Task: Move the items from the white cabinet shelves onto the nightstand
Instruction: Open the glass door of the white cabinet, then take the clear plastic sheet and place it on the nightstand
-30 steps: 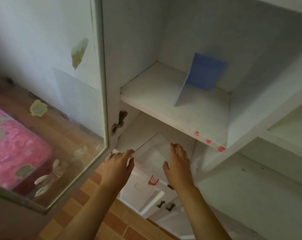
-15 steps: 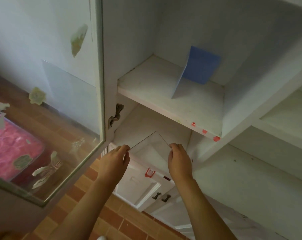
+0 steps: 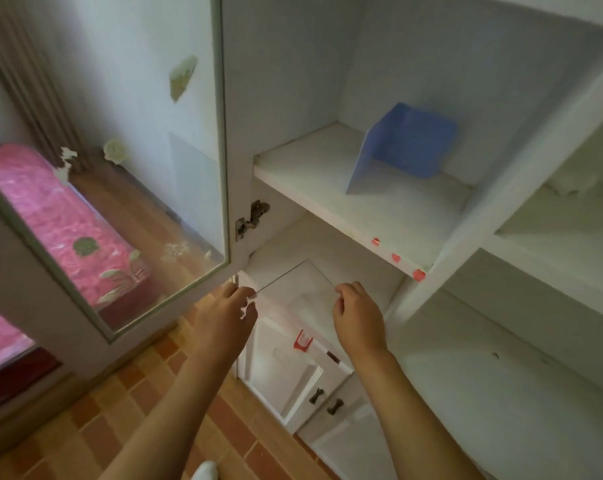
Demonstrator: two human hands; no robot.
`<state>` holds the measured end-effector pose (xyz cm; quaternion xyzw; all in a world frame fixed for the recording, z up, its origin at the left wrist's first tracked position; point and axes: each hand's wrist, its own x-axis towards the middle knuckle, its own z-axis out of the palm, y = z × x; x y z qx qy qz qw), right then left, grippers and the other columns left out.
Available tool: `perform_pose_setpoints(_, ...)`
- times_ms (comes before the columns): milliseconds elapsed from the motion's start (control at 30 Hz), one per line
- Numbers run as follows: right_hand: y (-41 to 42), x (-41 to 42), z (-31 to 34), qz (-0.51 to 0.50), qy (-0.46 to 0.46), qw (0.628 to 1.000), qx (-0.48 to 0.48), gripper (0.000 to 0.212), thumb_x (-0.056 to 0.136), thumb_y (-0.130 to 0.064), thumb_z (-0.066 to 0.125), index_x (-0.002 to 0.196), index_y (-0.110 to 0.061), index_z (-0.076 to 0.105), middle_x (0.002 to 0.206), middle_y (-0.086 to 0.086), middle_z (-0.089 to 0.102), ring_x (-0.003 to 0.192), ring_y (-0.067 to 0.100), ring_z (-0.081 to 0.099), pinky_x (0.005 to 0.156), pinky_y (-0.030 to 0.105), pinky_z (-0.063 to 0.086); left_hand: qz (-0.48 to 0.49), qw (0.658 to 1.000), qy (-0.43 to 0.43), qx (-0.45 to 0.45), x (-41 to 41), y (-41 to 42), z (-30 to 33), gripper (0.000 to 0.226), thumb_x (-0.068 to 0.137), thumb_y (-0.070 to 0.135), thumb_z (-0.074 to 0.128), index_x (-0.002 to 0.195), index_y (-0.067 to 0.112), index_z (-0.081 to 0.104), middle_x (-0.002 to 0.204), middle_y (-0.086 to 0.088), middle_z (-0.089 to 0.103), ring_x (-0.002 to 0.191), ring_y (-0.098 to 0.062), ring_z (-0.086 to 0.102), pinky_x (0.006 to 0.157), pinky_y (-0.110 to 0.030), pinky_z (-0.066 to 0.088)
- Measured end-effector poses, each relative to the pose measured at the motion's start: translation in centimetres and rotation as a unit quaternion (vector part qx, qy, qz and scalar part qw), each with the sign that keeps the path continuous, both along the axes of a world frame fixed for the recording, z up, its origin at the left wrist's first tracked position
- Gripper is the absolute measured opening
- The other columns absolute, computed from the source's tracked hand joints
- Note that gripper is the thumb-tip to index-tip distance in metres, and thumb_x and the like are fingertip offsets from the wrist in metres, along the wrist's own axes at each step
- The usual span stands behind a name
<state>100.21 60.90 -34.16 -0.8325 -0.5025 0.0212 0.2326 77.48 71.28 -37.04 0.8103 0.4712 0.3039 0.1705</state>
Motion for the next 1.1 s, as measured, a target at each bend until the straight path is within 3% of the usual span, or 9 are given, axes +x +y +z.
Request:
perform_pose_setpoints(100, -1.0, -0.2, -0.3, 0.034, 0.003, 0.999, 0.013, 0.023, 0.107, -0.012, 0.053, 0.125, -0.013, 0.067, 0.118, 0.001, 0.065, 0.098, 0.018, 0.069, 0.085, 0.035, 0.061, 0.043, 0.999, -0.001, -0.001, -0.8, -3.2, -0.1, 0.022, 0.086, 0.017, 0.08, 0.106, 0.025, 0.075, 0.1, 0.011, 0.069, 0.066, -0.004, 0.061, 0.053, -0.022, 0.048)
perform_pose_setpoints(367, -2.6, -5.3, 0.1, 0.157, 0.011, 0.987, 0.023, 0.025, 0.103, -0.008, 0.052, 0.12, -0.011, 0.069, 0.115, 0.003, 0.065, 0.09, 0.025, 0.069, 0.072, 0.039, 0.058, 0.181, 0.983, -0.007, 0.0, -6.4, -12.0, 0.4, 0.029, 0.082, 0.013, 0.08, 0.107, 0.022, 0.07, 0.098, 0.008, 0.068, 0.068, -0.011, 0.065, 0.052, -0.018, 0.033)
perform_pose_setpoints(533, -2.5, -10.7, 1.0, 0.236, 0.005, 0.971, 0.046, 0.023, 0.103, -0.01, 0.053, 0.116, -0.01, 0.072, 0.109, 0.006, 0.068, 0.087, 0.027, 0.069, 0.068, 0.031, 0.05, 0.271, 0.963, -0.012, 0.001, -11.7, -15.6, 1.1, 0.025, 0.084, 0.018, 0.076, 0.104, 0.028, 0.065, 0.101, 0.01, 0.067, 0.074, -0.023, 0.07, 0.058, -0.035, 0.052)
perform_pose_setpoints(733, -2.2, -19.8, 2.5, 0.321, 0.037, 0.942, 0.088, 0.021, 0.106, -0.023, 0.051, 0.111, -0.015, 0.07, 0.103, 0.002, 0.067, 0.084, 0.022, 0.067, 0.069, 0.036, 0.058, 0.356, 0.934, -0.023, 0.023, -19.5, -18.6, 2.5, 0.026, 0.084, 0.017, 0.075, 0.103, 0.029, 0.062, 0.1, 0.011, 0.067, 0.072, -0.023, 0.07, 0.058, -0.038, 0.056)
perform_pose_setpoints(833, -2.1, -24.8, 2.8, 0.339, 0.041, 0.936, 0.084, 0.014, 0.103, -0.018, 0.057, 0.106, -0.019, 0.071, 0.096, -0.002, 0.067, 0.08, 0.016, 0.065, 0.065, 0.029, 0.057, 0.38, 0.924, -0.029, 0.023, -23.9, -20.2, 2.8, 0.028, 0.085, 0.014, 0.075, 0.105, 0.029, 0.062, 0.102, 0.013, 0.068, 0.072, -0.02, 0.071, 0.057, -0.036, 0.055)
perform_pose_setpoints(933, -2.5, -30.7, 3.6, 0.367, 0.016, 0.926, 0.087, 0.012, 0.099, -0.016, 0.063, 0.106, -0.021, 0.072, 0.095, -0.003, 0.068, 0.079, 0.013, 0.063, 0.063, 0.019, 0.045, 0.411, 0.911, -0.035, 0.022, -29.2, -22.1, 3.5, 0.027, 0.086, 0.015, 0.073, 0.107, 0.03, 0.064, 0.103, 0.015, 0.067, 0.074, -0.014, 0.07, 0.058, -0.031, 0.05)
perform_pose_setpoints(1100, -3.8, -41.8, 4.3, 0.425, 0.025, 0.902, 0.067, 0.01, 0.095, -0.018, 0.058, 0.1, -0.025, 0.065, 0.097, -0.005, 0.062, 0.082, 0.022, 0.066, 0.068, 0.045, 0.057, 0.458, 0.887, -0.047, 0.018, -39.3, -25.3, 4.3, 0.024, 0.089, 0.017, 0.072, 0.107, 0.031, 0.062, 0.099, 0.015, 0.066, 0.073, -0.013, 0.069, 0.061, -0.034, 0.053)
